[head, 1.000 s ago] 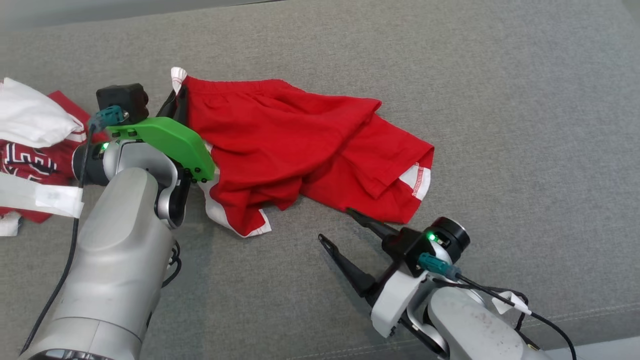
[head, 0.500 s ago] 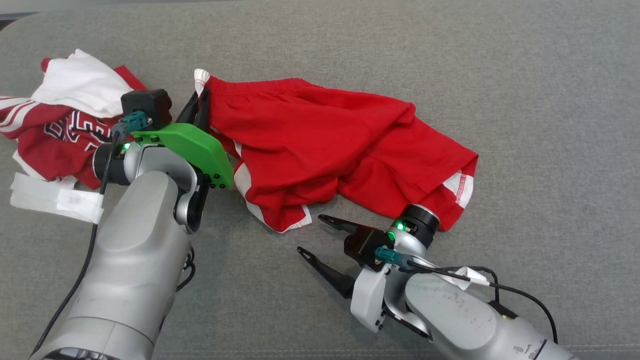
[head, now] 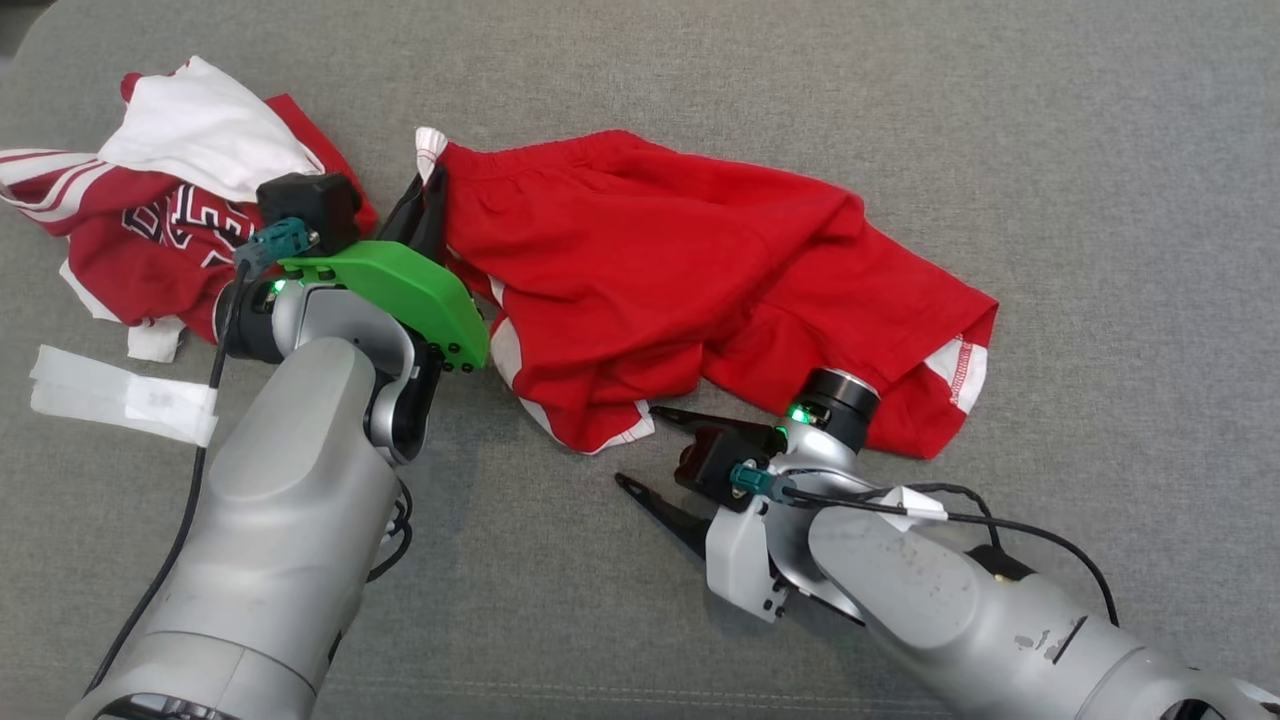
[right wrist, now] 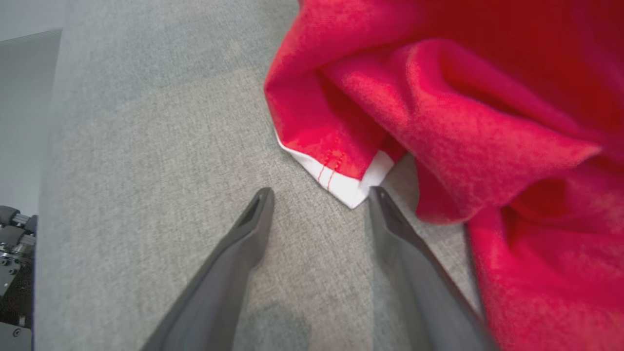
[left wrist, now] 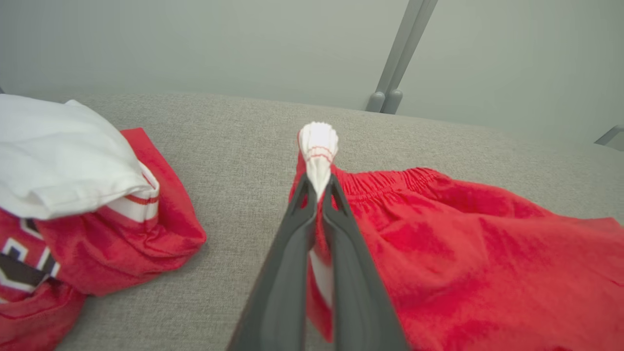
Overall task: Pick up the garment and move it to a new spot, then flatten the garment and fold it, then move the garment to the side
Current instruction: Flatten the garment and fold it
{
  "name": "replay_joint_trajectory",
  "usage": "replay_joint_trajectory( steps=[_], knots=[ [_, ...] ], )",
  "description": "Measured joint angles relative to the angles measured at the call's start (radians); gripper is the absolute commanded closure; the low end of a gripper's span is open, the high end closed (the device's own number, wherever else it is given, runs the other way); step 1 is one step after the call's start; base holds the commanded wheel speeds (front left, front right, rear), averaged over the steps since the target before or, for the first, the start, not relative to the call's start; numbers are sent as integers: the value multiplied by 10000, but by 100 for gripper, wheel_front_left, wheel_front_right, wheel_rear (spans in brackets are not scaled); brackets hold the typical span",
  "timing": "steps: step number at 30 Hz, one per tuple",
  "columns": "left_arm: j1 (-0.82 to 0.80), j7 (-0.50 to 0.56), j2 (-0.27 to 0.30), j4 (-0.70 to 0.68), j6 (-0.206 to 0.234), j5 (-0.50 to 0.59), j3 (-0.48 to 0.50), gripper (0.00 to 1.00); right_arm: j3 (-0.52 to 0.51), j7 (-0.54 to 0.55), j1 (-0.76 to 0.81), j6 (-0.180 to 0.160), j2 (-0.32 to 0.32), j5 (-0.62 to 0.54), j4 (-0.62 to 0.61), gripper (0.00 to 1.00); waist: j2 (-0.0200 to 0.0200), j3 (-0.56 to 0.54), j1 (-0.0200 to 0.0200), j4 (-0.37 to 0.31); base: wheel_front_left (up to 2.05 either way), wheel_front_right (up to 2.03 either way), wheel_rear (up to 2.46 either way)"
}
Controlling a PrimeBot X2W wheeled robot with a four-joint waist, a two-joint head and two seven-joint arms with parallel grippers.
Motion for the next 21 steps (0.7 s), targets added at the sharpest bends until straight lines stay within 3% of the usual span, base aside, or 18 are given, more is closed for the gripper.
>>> replay_joint_trajectory(
  steps=[5,6,7,8,10,11,16,21],
  knots=[
    [-1,-71,2,-203,0,-253,-295,100,201,-12,-489,2,38,29,330,0,0,193,0,97,0,0,0],
    [-1,-73,2,-249,0,-290,-349,100,286,-12,-587,2,40,29,403,5,0,230,0,119,0,0,0],
    [-1,-73,0,-272,2,-328,-385,100,378,-13,-669,2,48,29,479,24,0,265,0,142,0,0,0],
    [-2,-86,0,-272,4,-380,-403,100,485,-50,-753,2,54,29,554,51,0,292,0,166,0,0,0],
    [-1,-98,4,-267,25,-464,-437,100,654,-104,-875,2,63,59,665,78,0,324,0,199,0,0,0],
    [-1,-130,4,-259,27,-499,-454,100,715,-121,-919,2,65,130,700,97,0,333,0,206,0,0,0],
    [-1,-186,4,-79,276,-631,-301,100,660,-376,-997,4,90,516,742,100,0,348,0,96,0,0,0],
    [4,-263,0,-52,309,-1009,151,100,-627,-629,-1007,4,-17,1310,631,100,0,303,0,-137,0,0,0]
  ],
)
